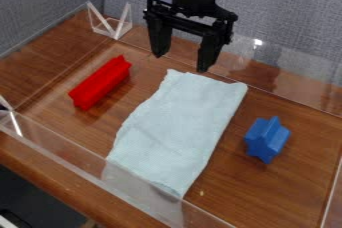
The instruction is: Move the red object to the right of cloth
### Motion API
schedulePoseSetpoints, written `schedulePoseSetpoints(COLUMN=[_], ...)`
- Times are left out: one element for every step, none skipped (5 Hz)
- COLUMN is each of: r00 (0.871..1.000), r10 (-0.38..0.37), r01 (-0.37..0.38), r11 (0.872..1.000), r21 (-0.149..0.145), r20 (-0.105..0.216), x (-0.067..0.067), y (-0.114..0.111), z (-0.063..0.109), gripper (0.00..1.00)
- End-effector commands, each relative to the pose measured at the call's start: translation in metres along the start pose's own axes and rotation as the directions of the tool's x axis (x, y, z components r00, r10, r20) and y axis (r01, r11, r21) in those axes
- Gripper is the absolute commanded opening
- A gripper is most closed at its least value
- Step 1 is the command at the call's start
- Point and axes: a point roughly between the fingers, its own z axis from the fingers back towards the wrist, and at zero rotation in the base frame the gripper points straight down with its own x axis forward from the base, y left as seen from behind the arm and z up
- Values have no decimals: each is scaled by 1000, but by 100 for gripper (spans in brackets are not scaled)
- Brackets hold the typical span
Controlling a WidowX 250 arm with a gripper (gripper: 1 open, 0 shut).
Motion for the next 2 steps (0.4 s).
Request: schedulePoseSetpoints(r00=[1000, 1000], r10=[-2, 7], r01=[2, -7], r11=[1000, 1000], r21=[-2, 0], r20=[-16, -23], x=[0, 1], y=[1, 11], z=[-6, -13], gripper=[100, 100])
